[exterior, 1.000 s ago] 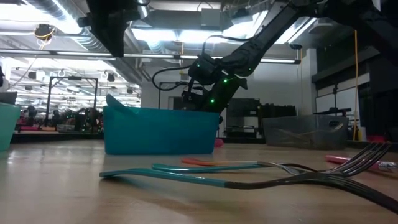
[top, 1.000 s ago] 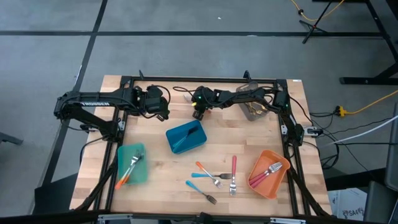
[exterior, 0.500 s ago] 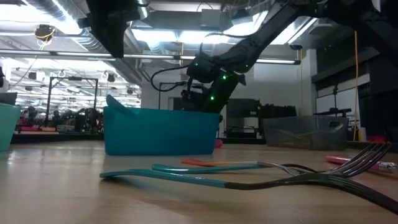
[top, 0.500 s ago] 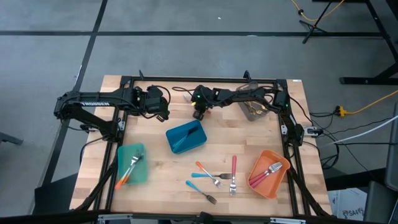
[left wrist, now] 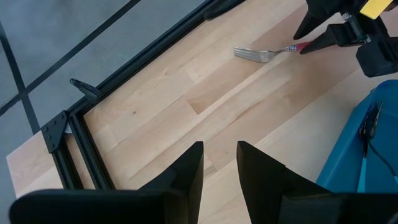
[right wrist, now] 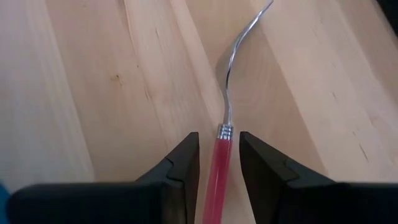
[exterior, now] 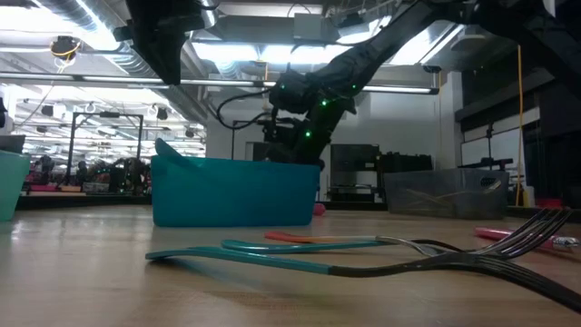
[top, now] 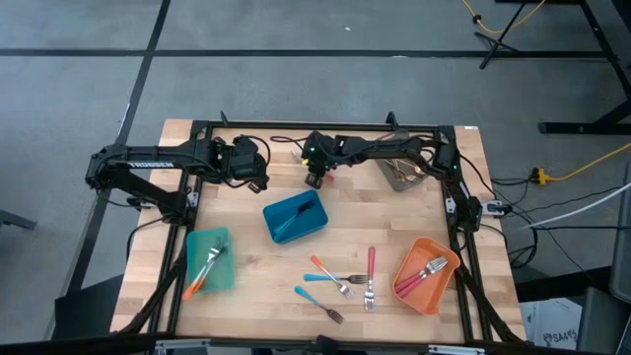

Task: Sort silverware by color (type)
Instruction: Put the top pink fork into the orange bin

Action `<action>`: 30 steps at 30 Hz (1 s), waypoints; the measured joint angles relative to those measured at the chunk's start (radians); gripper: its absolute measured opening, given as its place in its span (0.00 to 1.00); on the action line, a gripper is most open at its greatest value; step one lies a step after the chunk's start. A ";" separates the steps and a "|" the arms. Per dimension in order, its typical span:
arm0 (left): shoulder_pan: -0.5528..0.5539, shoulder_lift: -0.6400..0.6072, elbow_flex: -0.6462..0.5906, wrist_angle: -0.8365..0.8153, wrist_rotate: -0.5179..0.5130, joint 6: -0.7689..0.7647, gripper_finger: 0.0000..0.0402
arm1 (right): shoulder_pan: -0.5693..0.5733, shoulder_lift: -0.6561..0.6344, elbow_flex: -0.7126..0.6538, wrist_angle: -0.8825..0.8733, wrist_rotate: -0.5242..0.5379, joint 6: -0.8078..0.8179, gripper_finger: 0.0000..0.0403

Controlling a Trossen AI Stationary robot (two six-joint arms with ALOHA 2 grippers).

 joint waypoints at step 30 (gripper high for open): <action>0.000 0.000 0.000 0.018 0.000 0.000 0.23 | -0.025 0.024 0.001 -0.109 -0.039 -0.045 0.26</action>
